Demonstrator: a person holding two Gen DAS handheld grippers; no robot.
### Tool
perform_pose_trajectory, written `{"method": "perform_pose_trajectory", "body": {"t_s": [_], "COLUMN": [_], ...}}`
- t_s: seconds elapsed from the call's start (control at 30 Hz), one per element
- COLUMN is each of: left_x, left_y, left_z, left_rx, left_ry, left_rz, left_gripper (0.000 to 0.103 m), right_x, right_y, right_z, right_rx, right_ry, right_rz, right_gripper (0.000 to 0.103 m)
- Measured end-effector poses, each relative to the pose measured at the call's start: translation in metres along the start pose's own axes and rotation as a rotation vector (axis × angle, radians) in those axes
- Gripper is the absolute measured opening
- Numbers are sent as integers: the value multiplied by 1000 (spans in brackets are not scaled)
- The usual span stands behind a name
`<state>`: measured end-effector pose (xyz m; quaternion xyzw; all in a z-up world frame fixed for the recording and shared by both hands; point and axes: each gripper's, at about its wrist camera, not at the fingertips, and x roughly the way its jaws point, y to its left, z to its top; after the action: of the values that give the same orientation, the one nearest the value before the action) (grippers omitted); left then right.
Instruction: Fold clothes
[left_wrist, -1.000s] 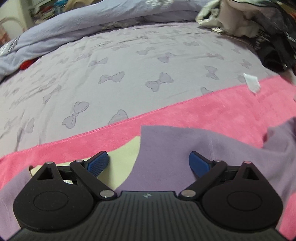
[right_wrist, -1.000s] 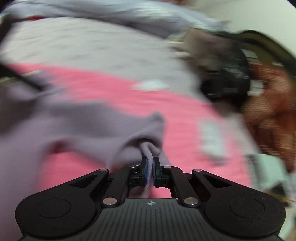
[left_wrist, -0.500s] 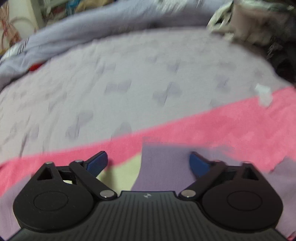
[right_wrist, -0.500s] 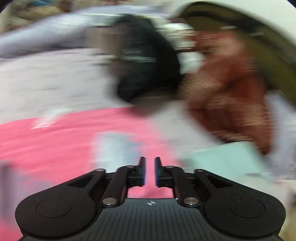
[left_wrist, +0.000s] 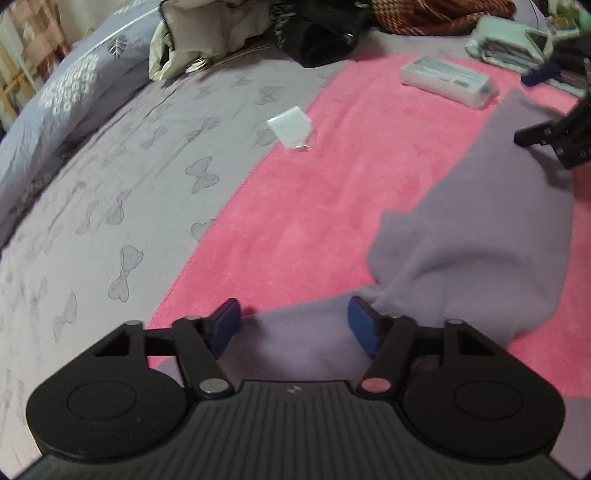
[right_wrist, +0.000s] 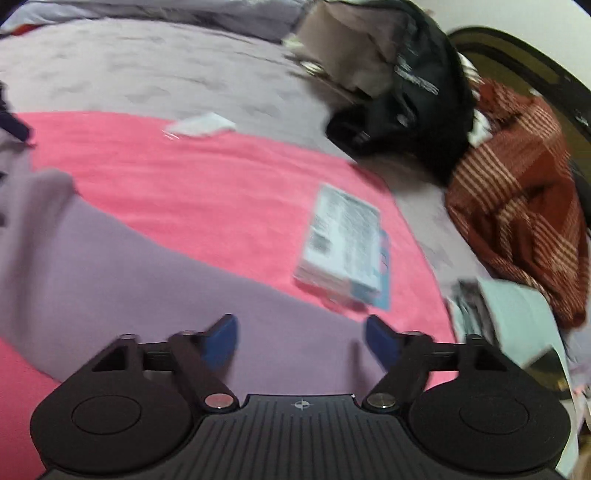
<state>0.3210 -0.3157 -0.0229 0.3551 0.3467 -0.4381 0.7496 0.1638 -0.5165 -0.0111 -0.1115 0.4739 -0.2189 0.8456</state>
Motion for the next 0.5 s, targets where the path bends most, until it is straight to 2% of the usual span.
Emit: {"method": "perform_pose_trajectory", "body": {"t_s": [0.03, 0.07, 0.13, 0.17, 0.2, 0.23, 0.27, 0.4, 0.43, 0.47, 0.5], "left_x": [0, 0, -1, -3, -4, -5, -5, -6, -8, -10, -12], "left_y": [3, 8, 13, 8, 5, 1, 1, 14, 18, 19, 20], "left_z": [2, 1, 0, -2, -2, -2, -2, 1, 1, 2, 3], "left_rx": [-35, -81, -149, -147, -152, -156, -184, -324, -337, -307, -277], "left_ry": [15, 18, 18, 12, 7, 2, -1, -29, -41, -40, -39], "left_rz": [-26, -65, -121, -105, -84, -64, -52, 8, -14, -64, -116], "left_gripper": [53, 38, 17, 7, 3, 2, 0, 0, 0, 1, 3], "right_x": [3, 5, 18, 21, 20, 17, 11, 1, 2, 3, 3], "right_y": [-2, -6, -18, -27, -33, -37, -37, -59, -66, -70, -74], "right_z": [-4, -5, -8, -9, -10, -9, -6, 6, 8, 5, 2], "right_rx": [18, 45, 129, 201, 261, 297, 288, 330, 337, 343, 350], "right_ry": [5, 10, 35, 38, 47, 48, 29, -35, -30, -27, -24], "right_rz": [-24, -28, 24, 91, 161, 180, 150, 39, 29, 53, 77], "right_gripper": [96, 101, 96, 73, 49, 36, 4, 4, 4, 5, 12]}}
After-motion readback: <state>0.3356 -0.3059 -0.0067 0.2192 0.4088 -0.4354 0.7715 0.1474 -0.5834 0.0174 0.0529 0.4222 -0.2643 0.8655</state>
